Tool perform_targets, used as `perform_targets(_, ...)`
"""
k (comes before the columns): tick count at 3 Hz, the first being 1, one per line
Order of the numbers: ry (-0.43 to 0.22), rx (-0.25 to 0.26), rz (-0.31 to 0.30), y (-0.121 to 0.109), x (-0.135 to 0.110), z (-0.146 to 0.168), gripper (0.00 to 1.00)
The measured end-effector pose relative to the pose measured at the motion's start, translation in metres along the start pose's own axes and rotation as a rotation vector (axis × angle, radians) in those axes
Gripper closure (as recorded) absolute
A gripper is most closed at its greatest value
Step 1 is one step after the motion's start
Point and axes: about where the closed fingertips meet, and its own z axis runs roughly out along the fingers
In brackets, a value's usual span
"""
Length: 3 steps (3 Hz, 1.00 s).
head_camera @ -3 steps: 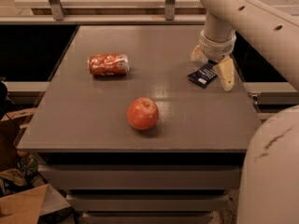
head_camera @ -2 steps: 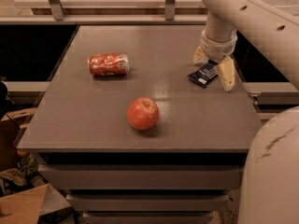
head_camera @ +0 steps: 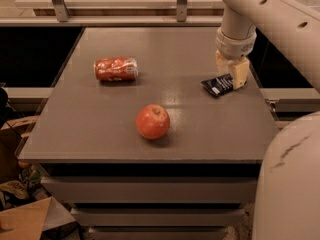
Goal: Move rxbar blueberry near coke can
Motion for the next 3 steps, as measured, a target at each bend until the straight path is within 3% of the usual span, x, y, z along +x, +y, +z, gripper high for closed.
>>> perform_targets(1,0.0,0.0,0.0,0.0,0.0,-0.001,1.0)
perform_targets(2,0.0,0.0,0.0,0.0,0.0,-0.001,1.0)
perform_targets(3,-0.033,0.099,-0.074,-0.024,-0.018,-0.037,1.0)
